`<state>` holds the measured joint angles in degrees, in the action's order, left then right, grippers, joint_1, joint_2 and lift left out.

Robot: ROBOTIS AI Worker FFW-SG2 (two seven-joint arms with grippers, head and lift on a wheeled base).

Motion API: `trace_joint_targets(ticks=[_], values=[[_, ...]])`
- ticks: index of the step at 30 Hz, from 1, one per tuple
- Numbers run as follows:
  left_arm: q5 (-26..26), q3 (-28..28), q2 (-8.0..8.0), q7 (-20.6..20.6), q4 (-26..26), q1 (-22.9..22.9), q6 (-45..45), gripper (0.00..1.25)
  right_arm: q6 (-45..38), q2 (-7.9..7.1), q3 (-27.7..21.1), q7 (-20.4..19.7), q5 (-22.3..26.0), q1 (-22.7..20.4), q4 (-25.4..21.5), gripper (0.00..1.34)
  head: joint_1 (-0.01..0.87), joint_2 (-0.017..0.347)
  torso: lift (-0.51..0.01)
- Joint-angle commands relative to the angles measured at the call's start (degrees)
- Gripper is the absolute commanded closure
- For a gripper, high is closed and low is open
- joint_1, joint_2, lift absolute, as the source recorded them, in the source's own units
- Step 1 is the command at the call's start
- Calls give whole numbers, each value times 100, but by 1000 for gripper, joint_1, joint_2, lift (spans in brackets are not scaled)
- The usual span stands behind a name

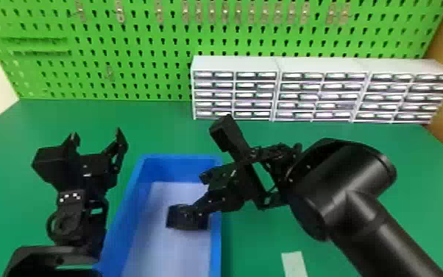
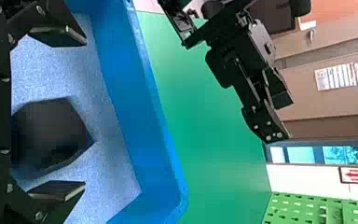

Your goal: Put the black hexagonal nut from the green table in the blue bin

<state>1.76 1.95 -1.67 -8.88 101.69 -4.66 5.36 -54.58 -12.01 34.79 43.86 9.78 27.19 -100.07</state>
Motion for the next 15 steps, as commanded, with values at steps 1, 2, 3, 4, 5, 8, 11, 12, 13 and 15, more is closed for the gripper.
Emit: trace_joint_targets(ticks=[1, 2, 3, 4, 5, 8, 11, 12, 13, 15], values=[[0, -10, 0, 0, 0, 0, 0, 372, 0, 15, -227, 0, -73, -83, 5, 177, 657, 57, -95], [0, -10, 0, 0, 0, 0, 0, 372, 0, 15, -279, 0, -90, -100, 5, 177, 657, 57, -95], [8, -10, 0, 0, 0, 0, 0, 372, 0, 23, -341, 0, -116, -109, 5, 177, 657, 57, -95], [8, -10, 0, 0, 0, -9, 0, 371, 9, 32, -429, 0, -143, -135, 5, 177, 657, 57, -95], [8, -10, 0, 0, 0, -9, 0, 372, 26, 41, -499, 0, -152, -162, 5, 177, 657, 57, -95], [8, -19, 0, 0, 0, -9, 0, 371, 61, 94, -772, 0, -283, -232, 5, 174, 657, 57, -95], [0, -37, 0, 0, 0, -9, -18, 372, 149, 138, -1035, 0, -442, -302, -3, 174, 657, 57, -95], [8, -37, 0, 0, 0, -9, -26, 371, 193, 164, -1114, 0, -486, -320, -3, 174, 657, 57, -95], [0, -37, 0, 0, 0, -9, -35, 372, 281, 182, -1229, 0, -547, -337, -3, 174, 657, 57, -95], [0, -46, 0, 0, 0, -9, -44, 371, 369, 217, -1413, 0, -617, -373, -12, 174, 657, 57, -95]])
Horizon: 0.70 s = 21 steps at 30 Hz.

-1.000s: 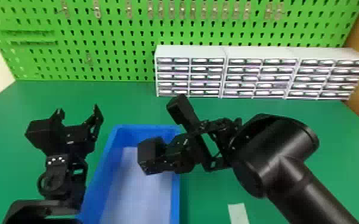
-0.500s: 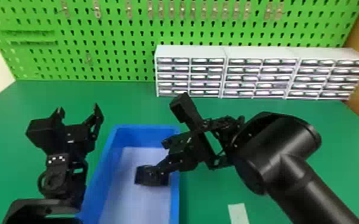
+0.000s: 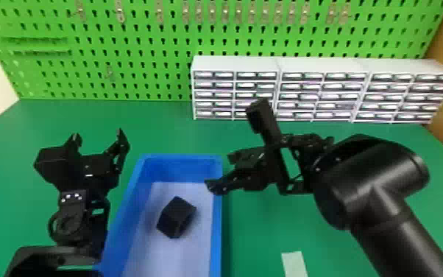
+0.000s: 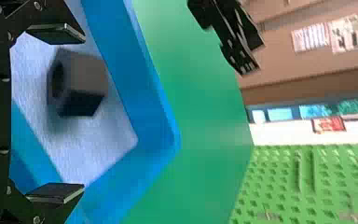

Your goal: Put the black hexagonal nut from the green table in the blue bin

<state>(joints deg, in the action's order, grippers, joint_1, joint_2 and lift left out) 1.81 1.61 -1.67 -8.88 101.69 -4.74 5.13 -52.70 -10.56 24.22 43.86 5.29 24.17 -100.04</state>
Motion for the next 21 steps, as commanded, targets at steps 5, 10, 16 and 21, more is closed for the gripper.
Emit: trace_joint_targets(ticks=[5, 10, 16, 21], values=[[4, -29, 0, 0, 0, -1, -38, 372, 365, 142, -832, -9, -318, -149, -42, 173, 657, 57, -95], [12, -47, 0, 0, 0, -1, -47, 371, 506, 194, -1201, -79, -406, -184, -69, 173, 657, 57, -95], [21, -65, 0, 0, 0, -1, -56, 371, 849, 229, -1526, -527, -257, -316, -148, 171, 657, 57, -95], [21, -82, 0, 9, 0, -9, -73, 371, 1218, 265, -1667, -1107, -37, -509, -262, 171, 657, 57, -95]])
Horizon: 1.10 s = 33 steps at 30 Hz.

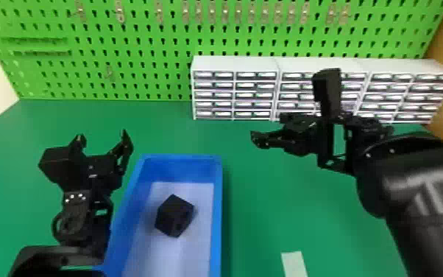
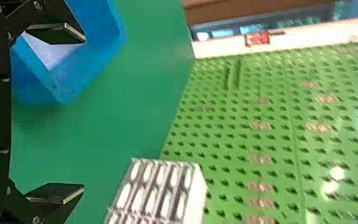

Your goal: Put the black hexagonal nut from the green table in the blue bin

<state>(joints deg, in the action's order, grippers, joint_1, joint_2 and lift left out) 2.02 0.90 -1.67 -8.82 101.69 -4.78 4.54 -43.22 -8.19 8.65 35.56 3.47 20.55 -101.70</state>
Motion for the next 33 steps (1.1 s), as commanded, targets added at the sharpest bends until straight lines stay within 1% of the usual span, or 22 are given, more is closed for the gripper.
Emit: trace_joint_targets(ticks=[1, 6, 9, 10, 13, 17, 25, 29, 33], values=[[9, -11, 0, 3, 0, -5, -24, 371, 376, 36, -118, -418, 146, -191, -139, 173, 657, 57, -95], [18, -20, 0, 47, 0, 4, -59, 375, 798, 80, -153, -919, 190, -367, -236, 176, 657, 57, -95], [53, -20, 0, 118, 0, 13, -112, 375, 1185, 124, -180, -1376, 374, -543, -253, 188, 657, 57, -95], [53, -20, 0, 135, 0, 4, -112, 377, 1273, 160, -224, -1579, 480, -622, -271, 203, 657, 57, -95], [62, -29, 0, 144, 0, 4, -129, 377, 1483, 265, -355, -1957, 576, -806, -315, 246, 657, 57, -95], [62, -55, 0, 144, 0, 21, -182, 377, 1888, 326, -531, -2220, 726, -991, -245, 272, 657, 57, -95], [62, -73, 0, 170, 0, 21, -235, 377, 2512, 318, -645, -2844, 691, -1413, -174, 268, 657, 57, -95], [79, -90, 0, 179, 0, 4, -243, 377, 2740, 318, -707, -2985, 664, -1615, -130, 268, 657, 57, -95], [88, -117, 0, 197, 0, -31, -261, 377, 3030, 300, -716, -3240, 664, -1852, -95, 271, 657, 57, -95]])
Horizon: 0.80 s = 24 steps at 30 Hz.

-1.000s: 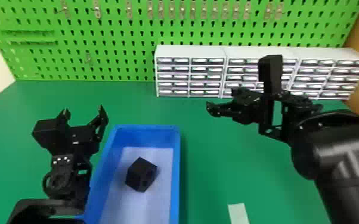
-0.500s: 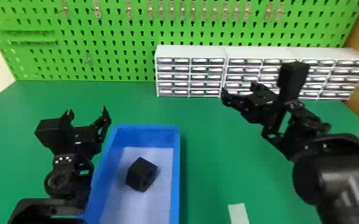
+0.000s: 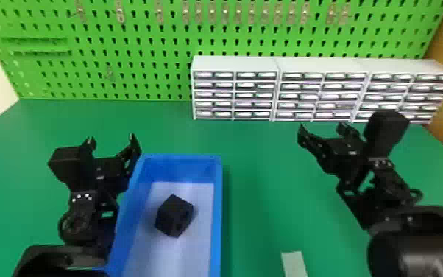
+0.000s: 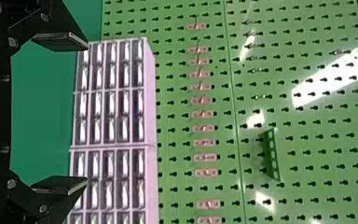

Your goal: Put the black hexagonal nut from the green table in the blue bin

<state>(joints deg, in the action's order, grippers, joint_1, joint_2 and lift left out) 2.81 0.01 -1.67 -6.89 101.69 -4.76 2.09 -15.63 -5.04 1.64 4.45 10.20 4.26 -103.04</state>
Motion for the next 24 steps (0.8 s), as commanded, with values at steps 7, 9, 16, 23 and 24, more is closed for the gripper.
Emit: trace_joint_targets(ticks=[7, 9, 16, 23, 24], values=[[36, -89, 0, 21, 0, -121, -33, 377, 710, -24, 47, -392, -18, -479, 162, 271, 657, 57, -95], [44, -97, 0, 30, 0, -157, -33, 377, 763, -24, 65, -427, -26, -531, 162, 271, 657, 57, -95], [80, -133, 0, 56, 0, -227, -59, 377, 781, -6, 38, -427, -26, -637, 162, 271, 657, 57, -95], [71, -141, 0, 179, 0, -201, -112, 377, 781, 38, 38, -427, -44, -619, 162, 271, 657, 57, -95], [71, -141, 0, 188, 0, -201, -112, 377, 781, 38, 38, -427, -44, -611, 162, 272, 657, 57, -95]])
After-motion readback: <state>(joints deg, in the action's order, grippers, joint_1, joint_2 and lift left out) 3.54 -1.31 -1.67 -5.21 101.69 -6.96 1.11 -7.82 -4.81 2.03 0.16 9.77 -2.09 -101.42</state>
